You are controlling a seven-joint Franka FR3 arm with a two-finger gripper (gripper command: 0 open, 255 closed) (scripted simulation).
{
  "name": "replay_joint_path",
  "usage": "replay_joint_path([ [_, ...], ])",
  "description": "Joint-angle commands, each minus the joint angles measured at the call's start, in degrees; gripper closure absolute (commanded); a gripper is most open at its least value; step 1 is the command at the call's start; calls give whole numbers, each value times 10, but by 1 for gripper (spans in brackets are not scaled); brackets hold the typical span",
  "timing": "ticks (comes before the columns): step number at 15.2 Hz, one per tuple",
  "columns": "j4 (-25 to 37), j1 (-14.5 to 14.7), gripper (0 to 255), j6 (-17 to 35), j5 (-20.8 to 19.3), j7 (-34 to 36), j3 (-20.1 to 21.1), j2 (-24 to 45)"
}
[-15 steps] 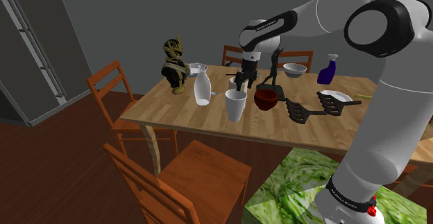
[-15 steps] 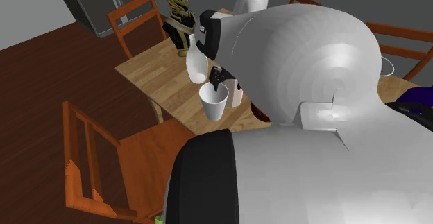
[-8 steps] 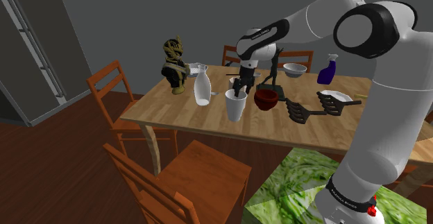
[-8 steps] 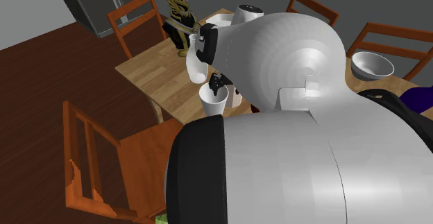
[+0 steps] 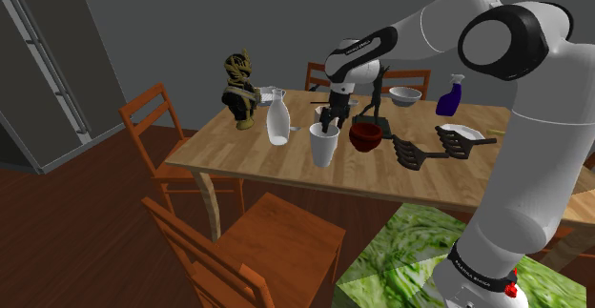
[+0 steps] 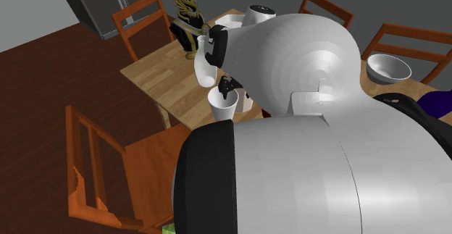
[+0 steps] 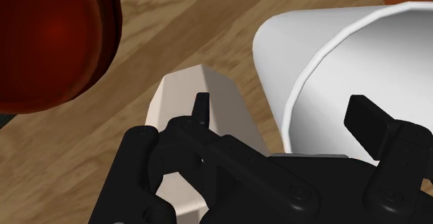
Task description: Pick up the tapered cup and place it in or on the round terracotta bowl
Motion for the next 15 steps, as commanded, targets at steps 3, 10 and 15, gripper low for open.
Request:
replay_joint_path([
  [3, -3, 0, 255, -2, 0, -2, 0, 4],
  [10, -1, -1, 255, -1, 1, -3, 0, 8],
  [15, 12, 1, 255, -28, -6, 7, 0, -8],
])
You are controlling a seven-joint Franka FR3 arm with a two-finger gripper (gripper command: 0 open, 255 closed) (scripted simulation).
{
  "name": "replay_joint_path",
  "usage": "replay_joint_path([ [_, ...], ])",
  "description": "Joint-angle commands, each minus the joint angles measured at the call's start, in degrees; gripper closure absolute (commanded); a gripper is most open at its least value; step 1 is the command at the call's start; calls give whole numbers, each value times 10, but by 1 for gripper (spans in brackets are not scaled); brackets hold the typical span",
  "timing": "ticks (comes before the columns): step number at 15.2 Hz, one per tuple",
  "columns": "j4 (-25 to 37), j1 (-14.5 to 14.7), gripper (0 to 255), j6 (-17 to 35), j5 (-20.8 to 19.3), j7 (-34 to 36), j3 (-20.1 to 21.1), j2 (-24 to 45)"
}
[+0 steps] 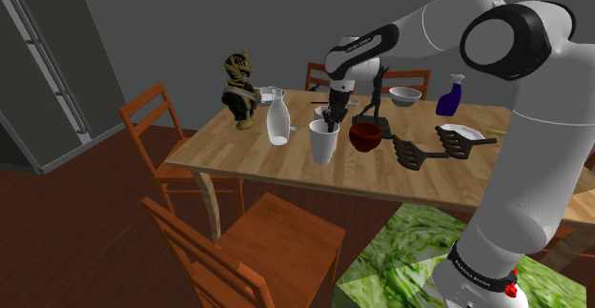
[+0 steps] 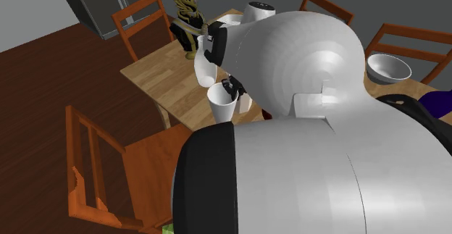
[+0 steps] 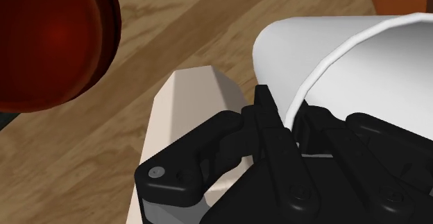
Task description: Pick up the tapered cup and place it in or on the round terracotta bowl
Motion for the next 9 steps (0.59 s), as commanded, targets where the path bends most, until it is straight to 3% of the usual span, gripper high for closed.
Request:
replay_joint_path([
  [1, 8, 0, 255, -13, -3, 3, -1, -6],
  [9, 44, 0, 255, -69, -13, 16, -3, -26],
])
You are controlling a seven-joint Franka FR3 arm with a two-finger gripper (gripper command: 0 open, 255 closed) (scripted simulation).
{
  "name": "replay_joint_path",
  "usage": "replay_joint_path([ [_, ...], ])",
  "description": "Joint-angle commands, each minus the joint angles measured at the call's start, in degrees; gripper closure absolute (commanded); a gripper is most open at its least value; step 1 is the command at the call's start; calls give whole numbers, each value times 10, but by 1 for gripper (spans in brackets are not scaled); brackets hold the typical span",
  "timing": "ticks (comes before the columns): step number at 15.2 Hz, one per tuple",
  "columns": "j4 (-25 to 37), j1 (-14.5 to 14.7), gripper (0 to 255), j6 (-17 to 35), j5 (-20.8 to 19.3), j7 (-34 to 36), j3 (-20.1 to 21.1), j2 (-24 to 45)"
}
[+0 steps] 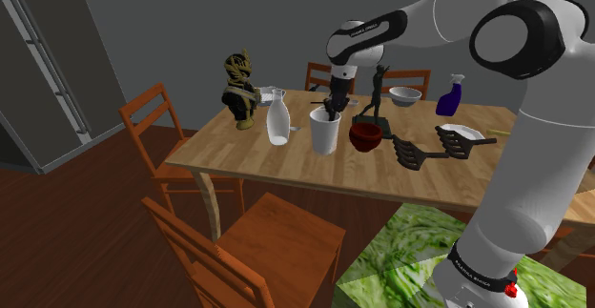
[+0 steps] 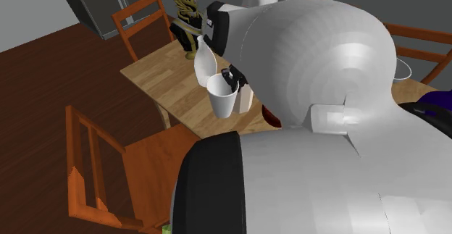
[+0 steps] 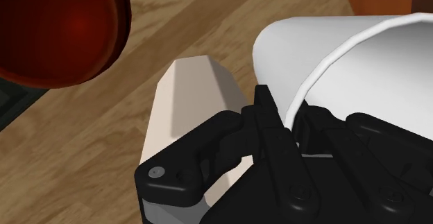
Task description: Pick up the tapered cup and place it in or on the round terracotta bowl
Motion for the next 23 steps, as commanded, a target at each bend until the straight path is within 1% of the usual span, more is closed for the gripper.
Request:
replay_joint_path([
  [1, 11, -1, 255, -15, -2, 2, -1, -4],
  [20, 132, -2, 255, -150, -13, 25, -3, -20],
  [23, 150, -24, 255, -171, -12, -11, -21, -17],
])
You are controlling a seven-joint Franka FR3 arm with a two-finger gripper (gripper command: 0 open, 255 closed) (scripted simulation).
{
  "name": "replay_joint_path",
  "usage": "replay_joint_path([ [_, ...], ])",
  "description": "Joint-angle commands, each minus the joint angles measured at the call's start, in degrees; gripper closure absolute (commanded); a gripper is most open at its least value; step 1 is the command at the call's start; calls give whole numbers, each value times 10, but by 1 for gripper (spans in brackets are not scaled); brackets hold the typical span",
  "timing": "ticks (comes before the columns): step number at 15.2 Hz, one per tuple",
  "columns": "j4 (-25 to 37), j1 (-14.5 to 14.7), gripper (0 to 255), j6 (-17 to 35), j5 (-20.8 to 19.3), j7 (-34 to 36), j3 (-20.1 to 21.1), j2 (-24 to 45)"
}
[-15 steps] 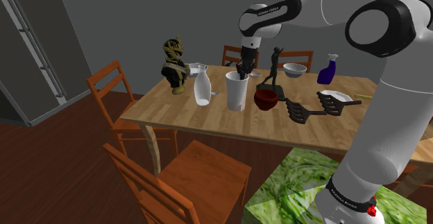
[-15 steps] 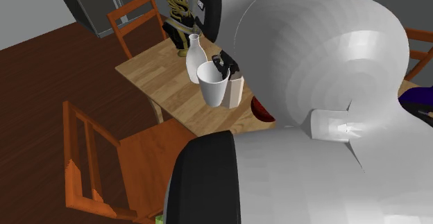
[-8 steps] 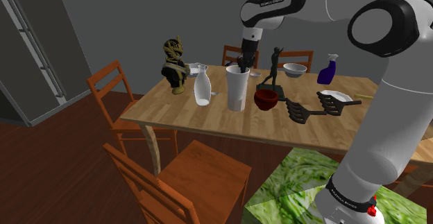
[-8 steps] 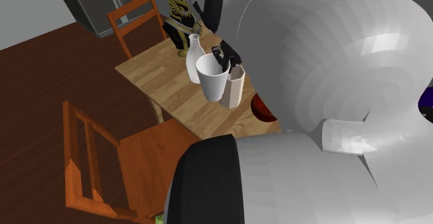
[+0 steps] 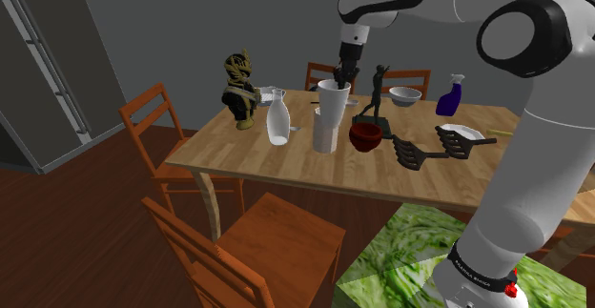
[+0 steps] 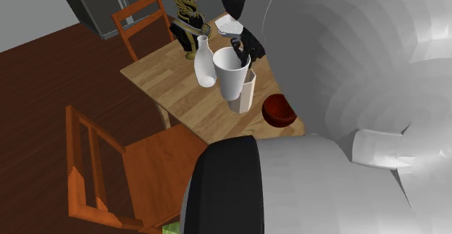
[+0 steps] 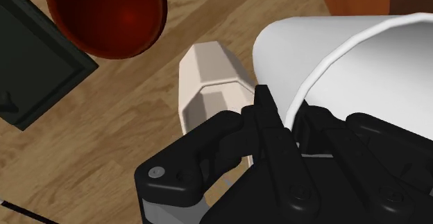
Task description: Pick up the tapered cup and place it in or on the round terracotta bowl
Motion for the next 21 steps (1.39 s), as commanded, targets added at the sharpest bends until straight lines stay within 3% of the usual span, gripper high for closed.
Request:
replay_joint_path([
  [1, 16, -13, 255, -15, 1, -22, -11, 5],
  [9, 106, -78, 255, -80, 13, -124, -58, 49],
  [15, 218, -142, 255, -144, 37, -200, -88, 115],
  [21, 152, -134, 255, -91, 31, -204, -87, 101],
])
